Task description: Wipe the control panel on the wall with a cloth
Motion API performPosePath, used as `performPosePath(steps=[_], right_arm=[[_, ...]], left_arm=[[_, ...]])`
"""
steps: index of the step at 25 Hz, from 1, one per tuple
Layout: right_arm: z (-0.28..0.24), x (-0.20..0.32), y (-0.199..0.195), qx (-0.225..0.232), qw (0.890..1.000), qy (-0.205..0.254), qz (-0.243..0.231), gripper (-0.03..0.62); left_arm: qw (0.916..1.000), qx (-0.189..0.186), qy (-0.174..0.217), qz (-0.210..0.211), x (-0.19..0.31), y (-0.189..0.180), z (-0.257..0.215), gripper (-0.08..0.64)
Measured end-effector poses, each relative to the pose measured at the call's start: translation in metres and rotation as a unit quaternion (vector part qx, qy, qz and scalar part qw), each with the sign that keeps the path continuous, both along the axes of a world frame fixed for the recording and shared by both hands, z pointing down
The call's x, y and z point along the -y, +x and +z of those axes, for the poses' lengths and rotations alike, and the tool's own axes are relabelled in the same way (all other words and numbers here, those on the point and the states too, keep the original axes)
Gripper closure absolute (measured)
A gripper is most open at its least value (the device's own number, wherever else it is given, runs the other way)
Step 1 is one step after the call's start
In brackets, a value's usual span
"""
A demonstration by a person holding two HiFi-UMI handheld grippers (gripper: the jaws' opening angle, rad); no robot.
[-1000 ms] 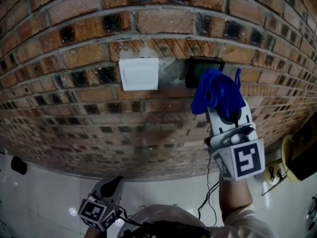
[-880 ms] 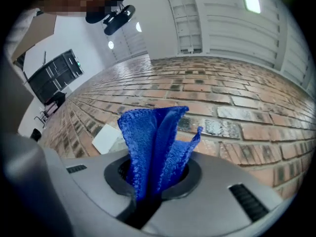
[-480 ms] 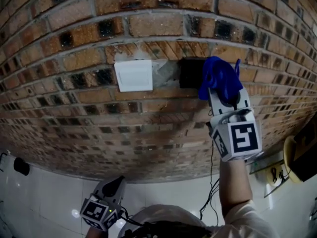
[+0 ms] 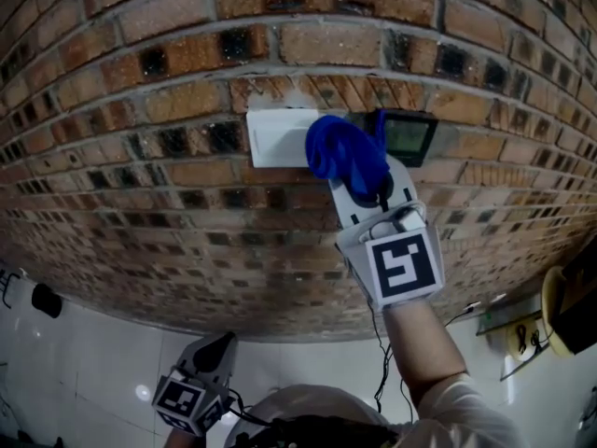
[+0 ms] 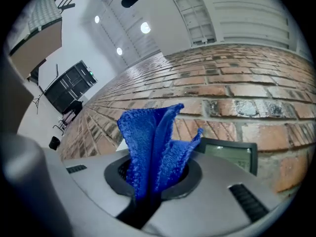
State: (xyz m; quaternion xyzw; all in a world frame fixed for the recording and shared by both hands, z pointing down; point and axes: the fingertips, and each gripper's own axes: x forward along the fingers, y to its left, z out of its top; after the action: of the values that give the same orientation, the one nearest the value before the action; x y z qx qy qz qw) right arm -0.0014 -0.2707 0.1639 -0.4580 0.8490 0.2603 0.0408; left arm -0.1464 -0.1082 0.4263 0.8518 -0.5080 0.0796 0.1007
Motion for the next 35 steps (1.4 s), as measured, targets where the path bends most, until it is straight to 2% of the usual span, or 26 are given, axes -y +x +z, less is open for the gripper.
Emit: performPosePath(steps=[4, 8, 12, 15, 18, 21, 26, 35], right_arm=[[0.004, 0.002, -0.015, 0.009, 1.000, -0.008, -0.017, 0.503], [-0.001, -0.011, -0.006, 0.024, 1.000, -0.001, -0.019, 0.503], [-0.003, -0.028, 0.046, 0.031, 0.999, 0.007, 0.036, 0.503], [-0.012, -0.028, 0.096, 0.017, 0.995, 0.039, 0.090, 0.503], [-0.014, -0.017, 0.136, 0.021, 0.990, 0.034, 0.134, 0.503], [-0.018, -0.007, 0.154, 0.028, 0.987, 0.028, 0.153, 0.503], [-0.021, -0.001, 0.133, 0.022, 0.988, 0.027, 0.149, 0.503], [-0.013, -0.001, 0.026, -0.005, 0.996, 0.028, 0.079, 0.503]], left_arm=[[1.0000, 0.001, 0.000, -0.002, -0.001, -0.005, 0.001, 0.558], [1.0000, -0.002, -0.001, 0.005, 0.000, -0.004, 0.001, 0.559], [0.9999, -0.007, -0.004, 0.013, 0.004, -0.002, 0.000, 0.559], [0.9996, -0.005, -0.004, 0.026, 0.009, 0.004, 0.001, 0.560], [0.9992, -0.002, -0.003, 0.040, 0.012, 0.013, 0.001, 0.558], [0.9989, -0.003, -0.003, 0.047, 0.014, 0.017, 0.001, 0.560], [0.9989, -0.005, -0.002, 0.046, 0.013, 0.012, 0.002, 0.558], [0.9995, -0.009, -0.004, 0.028, 0.004, -0.020, 0.005, 0.559]])
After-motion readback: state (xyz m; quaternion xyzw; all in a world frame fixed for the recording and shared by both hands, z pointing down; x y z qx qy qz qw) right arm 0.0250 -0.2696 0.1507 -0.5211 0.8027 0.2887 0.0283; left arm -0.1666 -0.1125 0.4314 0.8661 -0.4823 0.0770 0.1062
